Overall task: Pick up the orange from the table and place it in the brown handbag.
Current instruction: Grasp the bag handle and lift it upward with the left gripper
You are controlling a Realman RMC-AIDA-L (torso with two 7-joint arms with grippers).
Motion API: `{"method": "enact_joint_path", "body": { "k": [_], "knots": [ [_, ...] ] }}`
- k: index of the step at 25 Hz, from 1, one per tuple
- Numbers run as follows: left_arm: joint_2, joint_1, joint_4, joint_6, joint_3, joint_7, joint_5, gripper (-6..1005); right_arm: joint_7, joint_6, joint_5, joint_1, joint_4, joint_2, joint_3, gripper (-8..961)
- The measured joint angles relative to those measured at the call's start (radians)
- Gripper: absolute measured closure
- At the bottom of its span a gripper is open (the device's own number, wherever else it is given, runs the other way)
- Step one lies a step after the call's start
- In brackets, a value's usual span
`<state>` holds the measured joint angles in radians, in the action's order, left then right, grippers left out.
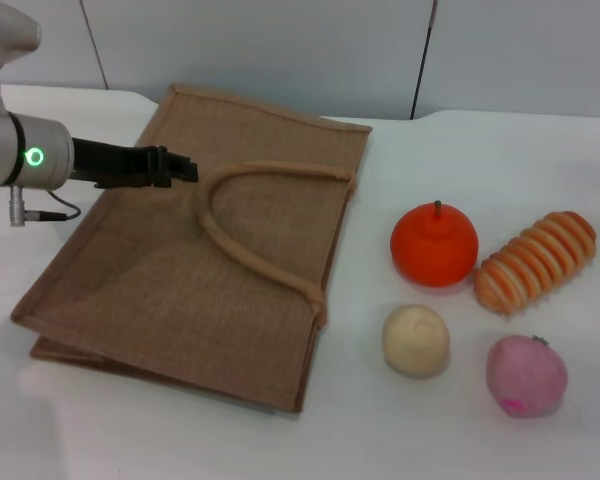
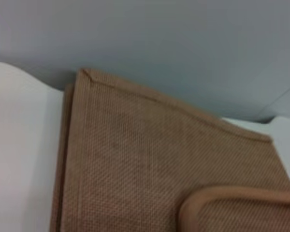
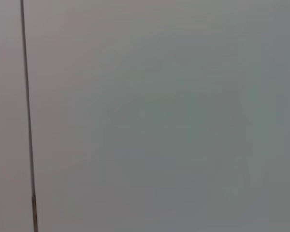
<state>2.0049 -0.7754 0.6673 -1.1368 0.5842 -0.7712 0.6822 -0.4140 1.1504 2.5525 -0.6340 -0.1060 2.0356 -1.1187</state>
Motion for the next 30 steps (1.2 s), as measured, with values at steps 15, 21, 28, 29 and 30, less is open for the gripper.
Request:
{"method": "enact_joint_path", "body": {
  "k": [15,21,28,29,30],
  "knots": [
    [0.001,-0.038,-0.030,0.046,0.005,-0.030,-0.073,565,0.000,-0.011,0.000,-0.005,0.008,-0.002,0.002,140],
    [0.008,-0.065,-0.095,0.116,0.005,-0.121,-0.068,566,0.000,-0.011,0.000,-0.007,0.008,-0.002,0.002,141],
    [0.013,-0.093,-0.157,0.165,0.005,-0.168,-0.070,567,-0.002,-0.011,0.003,-0.010,0.009,-0.002,0.002,142],
    [0.013,-0.093,-0.160,0.166,0.005,-0.168,-0.072,568,-0.002,-0.011,0.003,-0.010,0.009,-0.001,0.002,142],
    [0.014,-0.093,-0.163,0.166,0.005,-0.168,-0.076,568,-0.002,-0.011,0.003,-0.010,0.009,-0.001,0.002,143]
  ]
}}
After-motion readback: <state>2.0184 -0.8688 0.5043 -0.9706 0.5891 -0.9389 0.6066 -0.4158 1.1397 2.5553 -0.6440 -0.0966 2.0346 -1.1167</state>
